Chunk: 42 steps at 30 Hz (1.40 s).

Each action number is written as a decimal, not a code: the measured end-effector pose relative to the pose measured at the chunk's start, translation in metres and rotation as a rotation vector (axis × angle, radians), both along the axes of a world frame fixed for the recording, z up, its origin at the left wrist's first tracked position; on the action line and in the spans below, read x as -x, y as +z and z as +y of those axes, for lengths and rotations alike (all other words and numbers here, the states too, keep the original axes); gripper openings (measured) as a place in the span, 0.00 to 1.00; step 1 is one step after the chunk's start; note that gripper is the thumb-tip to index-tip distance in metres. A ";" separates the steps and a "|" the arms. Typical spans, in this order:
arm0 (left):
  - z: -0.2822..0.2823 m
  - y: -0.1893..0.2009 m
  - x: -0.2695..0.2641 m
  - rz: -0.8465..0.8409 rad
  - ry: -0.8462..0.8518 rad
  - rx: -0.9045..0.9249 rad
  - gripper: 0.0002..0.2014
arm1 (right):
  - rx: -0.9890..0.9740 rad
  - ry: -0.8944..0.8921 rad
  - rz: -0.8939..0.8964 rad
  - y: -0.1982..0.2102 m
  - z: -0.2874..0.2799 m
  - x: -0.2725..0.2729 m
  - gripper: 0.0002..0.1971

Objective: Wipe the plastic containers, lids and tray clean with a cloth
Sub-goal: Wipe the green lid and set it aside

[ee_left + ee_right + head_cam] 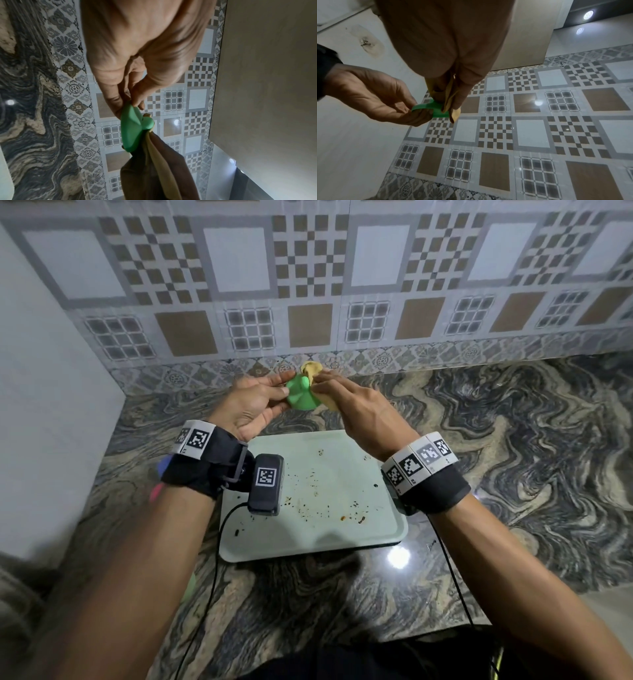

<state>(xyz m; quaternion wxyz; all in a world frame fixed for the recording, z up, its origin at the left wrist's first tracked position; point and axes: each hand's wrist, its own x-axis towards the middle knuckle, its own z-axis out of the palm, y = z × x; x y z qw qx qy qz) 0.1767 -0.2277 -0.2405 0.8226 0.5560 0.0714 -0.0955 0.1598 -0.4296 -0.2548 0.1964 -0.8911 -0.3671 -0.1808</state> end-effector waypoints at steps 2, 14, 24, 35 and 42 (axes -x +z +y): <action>-0.001 -0.004 -0.001 0.020 0.014 0.004 0.13 | 0.039 0.045 0.020 0.001 -0.002 0.002 0.18; -0.002 -0.004 -0.001 0.029 -0.039 0.046 0.13 | -0.001 -0.091 -0.023 0.014 -0.001 -0.002 0.22; 0.008 -0.001 -0.011 0.011 0.013 0.031 0.13 | 0.002 0.200 0.039 0.018 0.006 0.020 0.19; -0.011 0.009 0.010 -0.088 -0.066 0.168 0.16 | -0.326 -0.191 0.113 0.011 0.017 0.009 0.26; -0.015 0.009 0.024 -0.110 -0.107 -0.007 0.19 | -0.367 -0.155 0.158 0.017 0.016 0.011 0.29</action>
